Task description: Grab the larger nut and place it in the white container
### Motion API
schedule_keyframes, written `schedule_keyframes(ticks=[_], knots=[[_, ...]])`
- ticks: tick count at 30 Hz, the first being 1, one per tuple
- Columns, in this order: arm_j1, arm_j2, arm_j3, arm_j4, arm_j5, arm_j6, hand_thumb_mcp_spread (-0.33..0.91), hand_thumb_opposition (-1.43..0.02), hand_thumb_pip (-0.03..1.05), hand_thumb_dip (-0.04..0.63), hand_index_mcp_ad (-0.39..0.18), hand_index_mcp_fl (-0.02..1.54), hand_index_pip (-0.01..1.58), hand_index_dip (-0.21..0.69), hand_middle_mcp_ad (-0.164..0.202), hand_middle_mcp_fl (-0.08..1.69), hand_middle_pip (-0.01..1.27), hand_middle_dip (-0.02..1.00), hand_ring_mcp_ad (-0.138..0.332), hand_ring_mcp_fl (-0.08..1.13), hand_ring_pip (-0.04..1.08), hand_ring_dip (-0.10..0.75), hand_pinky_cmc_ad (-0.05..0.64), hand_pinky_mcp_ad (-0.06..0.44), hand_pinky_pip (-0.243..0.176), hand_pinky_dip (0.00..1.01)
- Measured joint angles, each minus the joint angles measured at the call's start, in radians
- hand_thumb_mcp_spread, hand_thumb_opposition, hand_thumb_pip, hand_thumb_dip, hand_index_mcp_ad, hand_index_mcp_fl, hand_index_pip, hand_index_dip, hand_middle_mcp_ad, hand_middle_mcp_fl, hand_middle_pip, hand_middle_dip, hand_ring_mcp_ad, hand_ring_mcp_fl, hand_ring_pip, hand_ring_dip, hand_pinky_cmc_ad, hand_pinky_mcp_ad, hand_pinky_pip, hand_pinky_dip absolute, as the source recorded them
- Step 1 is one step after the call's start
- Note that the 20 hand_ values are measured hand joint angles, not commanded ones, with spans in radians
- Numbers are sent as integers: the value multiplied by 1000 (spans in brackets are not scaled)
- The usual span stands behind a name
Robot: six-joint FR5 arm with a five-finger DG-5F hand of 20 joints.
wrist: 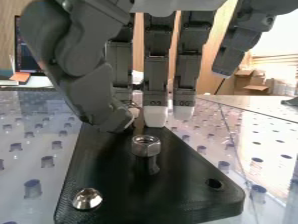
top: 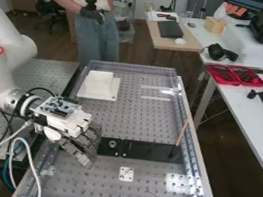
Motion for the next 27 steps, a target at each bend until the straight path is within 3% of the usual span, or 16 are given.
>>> schedule_keyframes(ticks=[12,27], knots=[[9,4,-5,17,9,-7,442,-899,796,363,-152,281,1428,-66,0,393,1040,778,30,304,688,513,290,234,10,347],[5,1,8,10,7,-20,438,-946,714,347,-171,361,1433,-75,0,504,1040,775,28,379,689,510,290,234,10,342]])
